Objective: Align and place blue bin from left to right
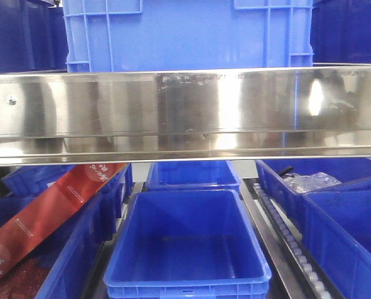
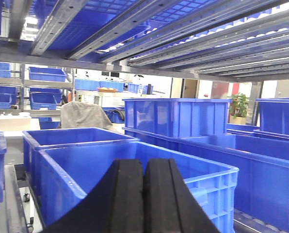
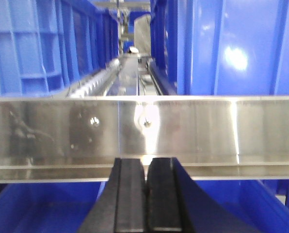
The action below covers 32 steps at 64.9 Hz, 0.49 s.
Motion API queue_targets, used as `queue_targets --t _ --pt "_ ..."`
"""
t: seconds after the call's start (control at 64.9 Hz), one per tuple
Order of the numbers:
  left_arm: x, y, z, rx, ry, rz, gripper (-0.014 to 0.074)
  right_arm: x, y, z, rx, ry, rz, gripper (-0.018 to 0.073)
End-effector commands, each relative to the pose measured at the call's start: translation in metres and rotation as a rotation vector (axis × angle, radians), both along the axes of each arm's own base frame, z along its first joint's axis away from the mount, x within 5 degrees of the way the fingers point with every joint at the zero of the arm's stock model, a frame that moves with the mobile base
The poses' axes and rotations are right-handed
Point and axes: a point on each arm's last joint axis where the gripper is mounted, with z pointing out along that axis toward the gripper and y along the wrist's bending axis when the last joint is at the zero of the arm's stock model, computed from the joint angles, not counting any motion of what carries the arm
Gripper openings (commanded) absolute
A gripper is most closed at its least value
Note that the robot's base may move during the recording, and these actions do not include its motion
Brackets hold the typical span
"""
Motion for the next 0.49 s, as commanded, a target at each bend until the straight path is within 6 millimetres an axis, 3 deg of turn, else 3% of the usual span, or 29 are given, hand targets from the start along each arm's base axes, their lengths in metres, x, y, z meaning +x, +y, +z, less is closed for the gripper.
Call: queue_targets --t 0.0,0.477 --pt "-0.0014 -0.0005 0.0009 0.0 -0.015 -0.01 -0.0111 -0.0001 -0.0002 0.0028 0.009 -0.034 -0.004 -0.0079" --pt "-0.0014 -0.0005 0.0009 0.0 -0.015 -0.01 -0.0111 -0.0002 -0.0003 0.0062 0.015 -0.07 -0.004 -0.0079"
